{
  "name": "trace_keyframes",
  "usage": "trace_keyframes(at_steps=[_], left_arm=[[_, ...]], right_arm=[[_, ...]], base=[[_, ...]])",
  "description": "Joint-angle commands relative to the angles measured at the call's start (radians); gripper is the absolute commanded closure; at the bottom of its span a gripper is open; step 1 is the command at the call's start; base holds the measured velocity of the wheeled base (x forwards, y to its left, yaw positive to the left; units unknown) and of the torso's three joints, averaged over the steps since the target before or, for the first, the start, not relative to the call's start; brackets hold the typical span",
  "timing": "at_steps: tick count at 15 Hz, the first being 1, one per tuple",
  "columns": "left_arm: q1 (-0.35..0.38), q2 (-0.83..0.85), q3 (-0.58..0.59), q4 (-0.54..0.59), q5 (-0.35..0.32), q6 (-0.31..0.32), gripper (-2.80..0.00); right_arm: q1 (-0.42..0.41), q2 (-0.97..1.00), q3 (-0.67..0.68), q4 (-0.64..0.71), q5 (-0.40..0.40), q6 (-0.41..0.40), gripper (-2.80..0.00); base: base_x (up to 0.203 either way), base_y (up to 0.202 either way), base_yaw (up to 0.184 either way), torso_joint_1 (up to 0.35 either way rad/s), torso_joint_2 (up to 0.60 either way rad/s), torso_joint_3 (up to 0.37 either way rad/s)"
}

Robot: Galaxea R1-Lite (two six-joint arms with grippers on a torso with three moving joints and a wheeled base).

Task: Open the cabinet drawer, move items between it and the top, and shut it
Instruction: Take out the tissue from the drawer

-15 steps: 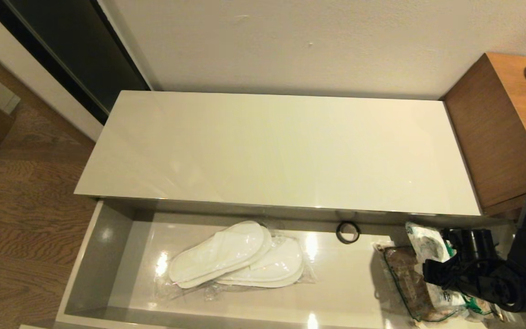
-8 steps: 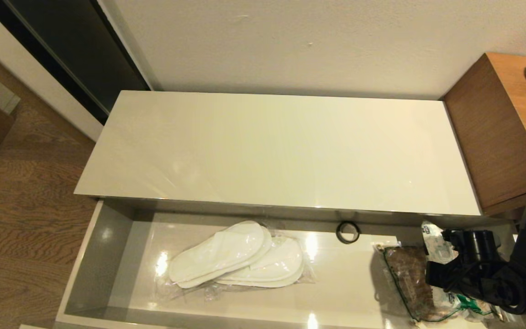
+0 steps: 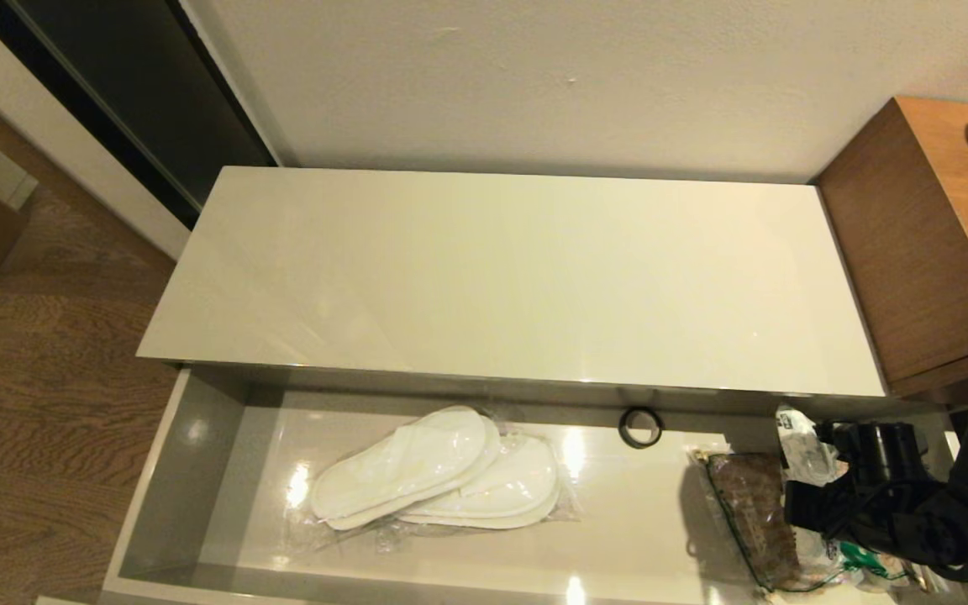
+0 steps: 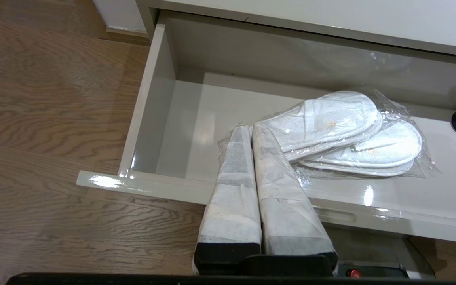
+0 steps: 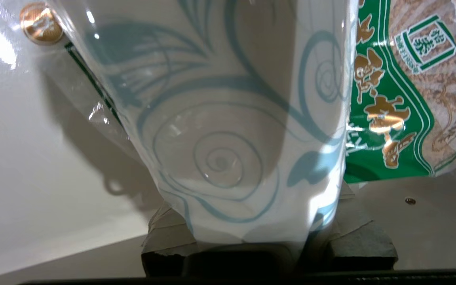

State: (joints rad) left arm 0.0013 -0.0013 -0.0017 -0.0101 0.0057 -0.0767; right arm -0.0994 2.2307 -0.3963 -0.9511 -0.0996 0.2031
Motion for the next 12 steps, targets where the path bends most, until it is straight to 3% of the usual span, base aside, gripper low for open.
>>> trace_keyframes(at_steps=[1, 5, 12], left_arm=[[0.000, 0.001, 0.000, -0.001, 0.000, 0.000, 0.00], [0.000, 0.001, 0.000, -0.001, 0.000, 0.000, 0.00], [0.000, 0.001, 0.000, -0.001, 0.000, 0.000, 0.00]], right_arm=[[0.000, -0.023, 0.012, -0.006, -0.002, 0.001, 0.00], [0.006, -0.216, 0.046, 0.100, 0.004, -0.003, 0.00], [0.024, -0.675, -0.014, 0.606, 0.011, -0.002, 0.00]], base=[[0.000, 0.000, 0.000, 0.000, 0.00, 0.000], [0.000, 0.000, 0.000, 0.000, 0.00, 0.000], [0.000, 0.000, 0.000, 0.000, 0.00, 0.000]])
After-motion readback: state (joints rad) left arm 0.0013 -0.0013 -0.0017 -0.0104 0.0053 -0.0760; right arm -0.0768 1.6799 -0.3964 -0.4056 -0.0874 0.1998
